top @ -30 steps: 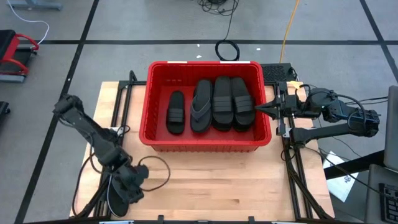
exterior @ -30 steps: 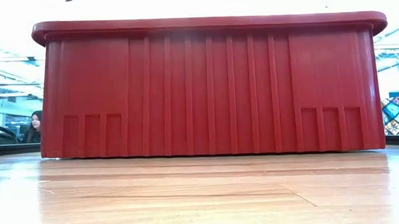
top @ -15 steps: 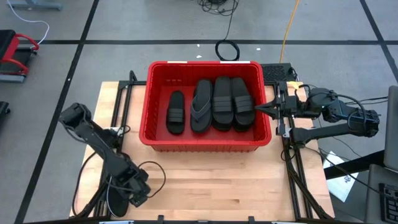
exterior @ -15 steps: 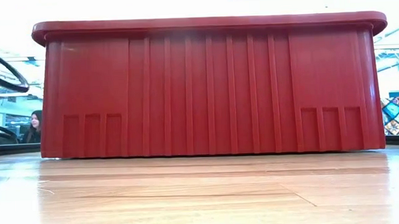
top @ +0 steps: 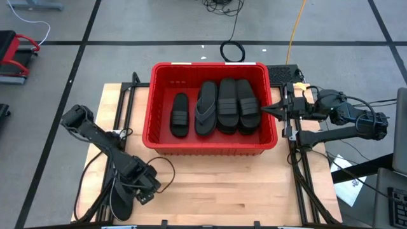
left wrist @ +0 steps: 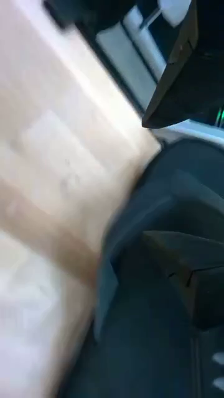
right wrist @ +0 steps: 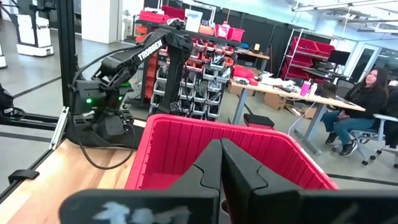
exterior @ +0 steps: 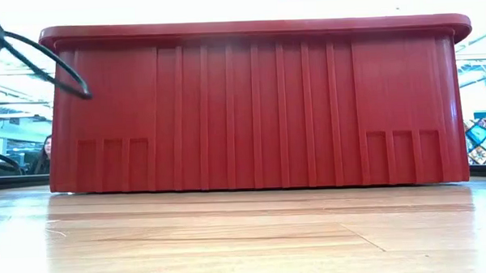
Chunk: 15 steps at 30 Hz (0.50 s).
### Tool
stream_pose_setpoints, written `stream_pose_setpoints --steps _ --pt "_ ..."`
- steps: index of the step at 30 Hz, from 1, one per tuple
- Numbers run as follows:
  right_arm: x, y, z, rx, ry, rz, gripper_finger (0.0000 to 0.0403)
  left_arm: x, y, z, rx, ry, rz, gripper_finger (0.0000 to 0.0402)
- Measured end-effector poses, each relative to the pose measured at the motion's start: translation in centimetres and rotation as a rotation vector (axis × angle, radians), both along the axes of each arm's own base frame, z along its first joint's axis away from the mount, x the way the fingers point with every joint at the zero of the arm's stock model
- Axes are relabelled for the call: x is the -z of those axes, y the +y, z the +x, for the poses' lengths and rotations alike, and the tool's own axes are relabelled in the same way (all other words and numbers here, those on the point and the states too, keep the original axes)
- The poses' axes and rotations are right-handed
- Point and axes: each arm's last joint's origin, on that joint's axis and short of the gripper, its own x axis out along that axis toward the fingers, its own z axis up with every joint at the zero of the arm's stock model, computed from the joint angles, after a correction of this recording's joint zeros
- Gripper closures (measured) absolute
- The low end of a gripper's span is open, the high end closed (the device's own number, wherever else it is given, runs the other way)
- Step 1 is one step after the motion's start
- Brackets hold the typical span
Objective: Pick and place slides into bin
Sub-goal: Put the black slipper into the red bin
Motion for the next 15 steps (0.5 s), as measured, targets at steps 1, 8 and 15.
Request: stream_pose_setpoints --steps 1,8,15 --pt "0.0 0.0 0.0 0.000 -0.004 -0.003 0.0403 0.0 0.1 -0.2 0.004 0.014 0.015 0.0128" --pt "-0.1 0.0 0.0 0.000 -0.006 -0.003 0.0403 0.7 0.5 -0.8 0.024 0.059 0.036 0.0128" --pt "0.0 0.0 0.0 0.000 -0.002 0.002 0.0403 2.3 -0.1 -0.8 0.008 0.109 0.016 0.0128"
